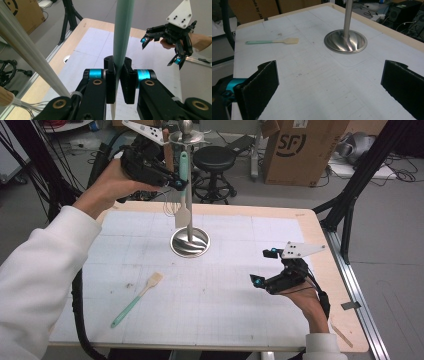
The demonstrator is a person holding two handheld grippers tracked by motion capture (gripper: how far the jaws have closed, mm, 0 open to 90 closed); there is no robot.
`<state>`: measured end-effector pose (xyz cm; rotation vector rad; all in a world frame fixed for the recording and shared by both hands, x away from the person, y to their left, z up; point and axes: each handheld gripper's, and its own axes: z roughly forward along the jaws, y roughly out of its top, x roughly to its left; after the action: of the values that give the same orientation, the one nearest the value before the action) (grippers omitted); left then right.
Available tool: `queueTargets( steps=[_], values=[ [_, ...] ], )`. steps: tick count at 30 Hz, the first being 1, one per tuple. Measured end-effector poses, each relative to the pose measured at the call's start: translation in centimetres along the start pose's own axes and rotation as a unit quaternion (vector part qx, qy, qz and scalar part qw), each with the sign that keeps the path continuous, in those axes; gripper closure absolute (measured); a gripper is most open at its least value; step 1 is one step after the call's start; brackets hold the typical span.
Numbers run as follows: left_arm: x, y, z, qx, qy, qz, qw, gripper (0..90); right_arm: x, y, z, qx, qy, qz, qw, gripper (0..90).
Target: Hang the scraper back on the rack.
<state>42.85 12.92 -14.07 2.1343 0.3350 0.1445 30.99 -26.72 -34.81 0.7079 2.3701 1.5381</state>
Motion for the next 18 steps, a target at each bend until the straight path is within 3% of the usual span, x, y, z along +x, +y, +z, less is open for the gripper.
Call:
queueTargets(
  steps=[18],
  values=[
    [1.8, 0.5, 0.6, 0.016, 0.002, -0.020, 0.9997, 83.6, 0.3, -1.5, -1.2, -0.013, -0.014, 0.000, 0.9998, 0.0]
  ],
)
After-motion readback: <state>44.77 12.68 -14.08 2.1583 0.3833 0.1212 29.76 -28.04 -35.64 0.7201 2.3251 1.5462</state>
